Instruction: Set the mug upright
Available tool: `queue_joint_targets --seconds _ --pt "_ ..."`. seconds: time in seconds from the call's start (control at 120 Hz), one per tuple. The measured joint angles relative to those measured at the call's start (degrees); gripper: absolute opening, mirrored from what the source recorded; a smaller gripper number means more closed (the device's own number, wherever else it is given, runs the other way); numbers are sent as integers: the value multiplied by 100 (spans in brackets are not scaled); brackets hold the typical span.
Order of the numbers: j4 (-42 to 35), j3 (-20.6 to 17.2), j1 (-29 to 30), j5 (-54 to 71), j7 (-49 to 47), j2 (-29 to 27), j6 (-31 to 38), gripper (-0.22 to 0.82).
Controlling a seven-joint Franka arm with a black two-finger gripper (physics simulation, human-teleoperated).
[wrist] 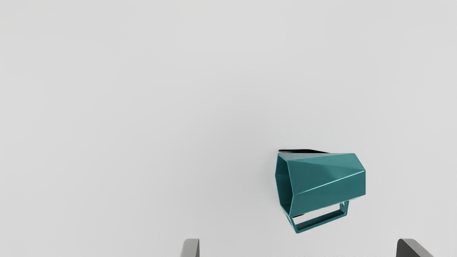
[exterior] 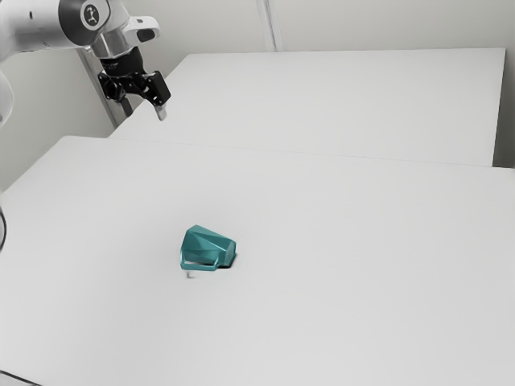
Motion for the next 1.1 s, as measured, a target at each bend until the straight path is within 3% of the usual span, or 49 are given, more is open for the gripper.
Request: queue_joint_targets --seconds 0.367,0.433,0.567,0.675,1.1 --pt "-373 23 30 -238 -10 -147 -18 60" --pt "-675 110 55 -549 -1 -216 15 60" --pt "-1487 663 158 -1573 212 -415 60 60" --pt "-2121 832 288 -2252 541 -616 187 60" --pt "-3751 975 402 -3856 2435 -395 1044 60"
